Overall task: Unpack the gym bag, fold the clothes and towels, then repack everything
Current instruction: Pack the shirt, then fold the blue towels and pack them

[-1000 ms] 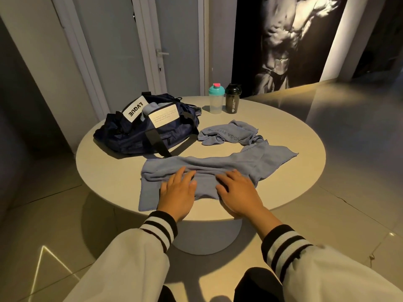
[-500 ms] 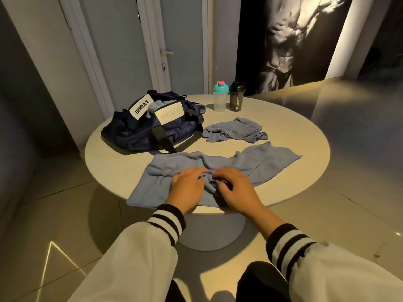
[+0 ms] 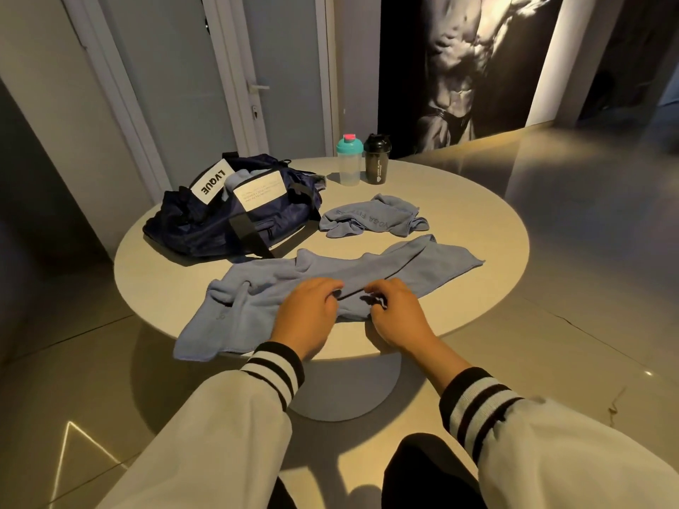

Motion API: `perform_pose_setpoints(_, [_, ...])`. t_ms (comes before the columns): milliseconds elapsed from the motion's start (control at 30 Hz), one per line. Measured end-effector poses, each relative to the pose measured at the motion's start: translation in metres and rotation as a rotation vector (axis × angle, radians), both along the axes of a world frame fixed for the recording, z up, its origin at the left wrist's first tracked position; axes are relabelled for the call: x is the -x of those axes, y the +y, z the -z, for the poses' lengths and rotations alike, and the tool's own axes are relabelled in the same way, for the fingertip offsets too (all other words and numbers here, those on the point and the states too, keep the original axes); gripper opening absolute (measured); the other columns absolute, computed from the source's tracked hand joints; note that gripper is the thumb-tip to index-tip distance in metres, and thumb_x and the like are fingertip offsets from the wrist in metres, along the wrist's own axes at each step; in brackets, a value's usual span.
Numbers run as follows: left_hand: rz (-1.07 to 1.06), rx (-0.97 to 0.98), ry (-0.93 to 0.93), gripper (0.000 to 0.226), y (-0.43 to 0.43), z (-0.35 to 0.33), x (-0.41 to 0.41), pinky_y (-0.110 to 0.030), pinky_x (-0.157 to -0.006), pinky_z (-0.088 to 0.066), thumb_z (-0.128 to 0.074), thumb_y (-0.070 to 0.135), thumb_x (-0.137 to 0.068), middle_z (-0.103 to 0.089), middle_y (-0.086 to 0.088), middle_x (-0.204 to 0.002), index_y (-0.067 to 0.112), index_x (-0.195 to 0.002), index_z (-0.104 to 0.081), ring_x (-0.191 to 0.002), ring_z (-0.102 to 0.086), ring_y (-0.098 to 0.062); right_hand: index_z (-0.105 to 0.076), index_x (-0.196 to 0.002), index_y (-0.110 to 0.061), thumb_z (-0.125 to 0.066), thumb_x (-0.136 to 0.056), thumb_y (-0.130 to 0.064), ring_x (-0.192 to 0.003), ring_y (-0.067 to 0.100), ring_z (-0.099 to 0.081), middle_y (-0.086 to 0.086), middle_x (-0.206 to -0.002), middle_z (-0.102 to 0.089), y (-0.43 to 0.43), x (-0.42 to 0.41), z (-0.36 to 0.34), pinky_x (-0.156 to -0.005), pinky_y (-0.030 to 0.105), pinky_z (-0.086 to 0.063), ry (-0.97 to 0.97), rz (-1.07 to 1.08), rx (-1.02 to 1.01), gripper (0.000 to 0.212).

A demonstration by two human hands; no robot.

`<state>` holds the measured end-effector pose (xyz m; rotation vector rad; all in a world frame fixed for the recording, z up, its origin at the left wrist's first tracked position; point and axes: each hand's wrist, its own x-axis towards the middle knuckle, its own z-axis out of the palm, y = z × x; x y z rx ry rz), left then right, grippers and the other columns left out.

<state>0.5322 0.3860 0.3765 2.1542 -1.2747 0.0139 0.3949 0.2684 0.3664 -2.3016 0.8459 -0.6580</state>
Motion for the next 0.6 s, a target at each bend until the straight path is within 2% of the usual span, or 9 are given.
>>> perform_pose_setpoints(100, [0.028, -0.085, 0.115, 0.038, -0.015, 0.006, 0.015, -0.034, -0.112, -0.04, -0.039, 0.034, -0.107, -0.053, 0.006, -0.145, 0.03, -0.143, -0.052, -0.131, -0.049, -0.014, -0.066, -0.114, -0.017, -0.05, -0.096, -0.027, -0.107, 0.026, -0.053, 0.006, -0.113, -0.059, 0.0, 0.001, 0.006, -0.098, 0.038, -0.041, 0.14, 0.15, 0.183, 0.026])
perform_pose_setpoints(200, [0.055, -0.247, 0.017, 0.046, -0.018, 0.015, 0.012, -0.039, -0.125, -0.02, -0.036, 0.042, -0.107, -0.034, 0.007, -0.161, 0.035, -0.152, -0.039, -0.148, -0.028, -0.016, -0.062, -0.11, -0.025, -0.042, -0.096, -0.036, -0.107, 0.025, -0.051, 0.001, -0.107, -0.058, -0.005, 0.014, 0.012, -0.101, 0.047, -0.035, 0.258, 0.236, 0.351, 0.027])
perform_pose_setpoints(300, [0.116, -0.302, -0.066, 0.05, -0.018, 0.017, 0.01, -0.04, -0.127, -0.006, -0.037, 0.042, -0.104, -0.024, 0.009, -0.165, 0.04, -0.154, -0.033, -0.152, -0.019, -0.014, -0.059, -0.095, -0.024, -0.043, -0.094, -0.033, -0.087, 0.023, -0.052, -0.001, -0.094, -0.06, -0.017, 0.033, 0.007, -0.09, 0.04, -0.031, 0.303, 0.347, 0.376, 0.018])
perform_pose_setpoints(367, [0.151, -0.326, -0.09, 0.053, -0.02, 0.014, 0.014, -0.042, -0.127, -0.003, -0.039, 0.043, -0.102, -0.021, 0.01, -0.166, 0.041, -0.155, -0.031, -0.153, -0.016, -0.014, -0.056, -0.087, -0.024, -0.044, -0.093, -0.029, -0.071, 0.022, -0.048, -0.001, -0.084, -0.065, -0.018, 0.038, 0.002, -0.084, 0.038, -0.028, 0.295, 0.383, 0.322, 0.014])
perform_pose_setpoints(400, [0.165, -0.336, -0.096, 0.055, -0.021, 0.013, 0.016, -0.042, -0.127, -0.004, -0.04, 0.044, -0.101, -0.021, 0.01, -0.166, 0.041, -0.155, -0.03, -0.153, -0.016, -0.014, -0.055, -0.088, -0.023, -0.045, -0.093, -0.029, -0.069, 0.023, -0.046, 0.001, -0.083, -0.066, -0.017, 0.039, -0.001, -0.083, 0.038, -0.029, 0.279, 0.376, 0.296, 0.012])
perform_pose_setpoints(500, [0.189, -0.365, -0.06, 0.059, -0.021, 0.009, 0.017, -0.043, -0.126, -0.01, -0.046, 0.045, -0.098, -0.024, 0.009, -0.165, 0.041, -0.155, -0.03, -0.152, -0.019, -0.016, -0.057, -0.101, -0.024, -0.049, -0.094, -0.028, -0.077, 0.022, -0.044, 0.004, -0.095, -0.068, -0.013, 0.04, 0.001, -0.086, 0.036, -0.033, 0.213, 0.294, 0.286, 0.011])
perform_pose_setpoints(567, [0.192, -0.4, -0.014, 0.061, -0.022, 0.001, 0.019, -0.045, -0.123, -0.02, -0.054, 0.046, -0.092, -0.034, 0.007, -0.16, 0.041, -0.151, -0.036, -0.147, -0.028, -0.019, -0.058, -0.115, -0.029, -0.05, -0.094, -0.033, -0.102, 0.023, -0.048, 0.003, -0.117, -0.06, -0.017, 0.042, 0.006, -0.09, 0.038, -0.031, 0.222, 0.255, 0.322, 0.023])
perform_pose_setpoints(600, [0.184, -0.408, -0.002, 0.058, -0.024, -0.005, 0.022, -0.045, -0.12, -0.026, -0.057, 0.046, -0.09, -0.041, 0.006, -0.155, 0.04, -0.146, -0.043, -0.142, -0.035, -0.019, -0.057, -0.122, -0.031, -0.049, -0.093, -0.038, -0.119, 0.025, -0.043, 0.004, -0.128, -0.053, -0.021, 0.043, 0.007, -0.095, 0.04, -0.029, 0.26, 0.258, 0.3, 0.031])
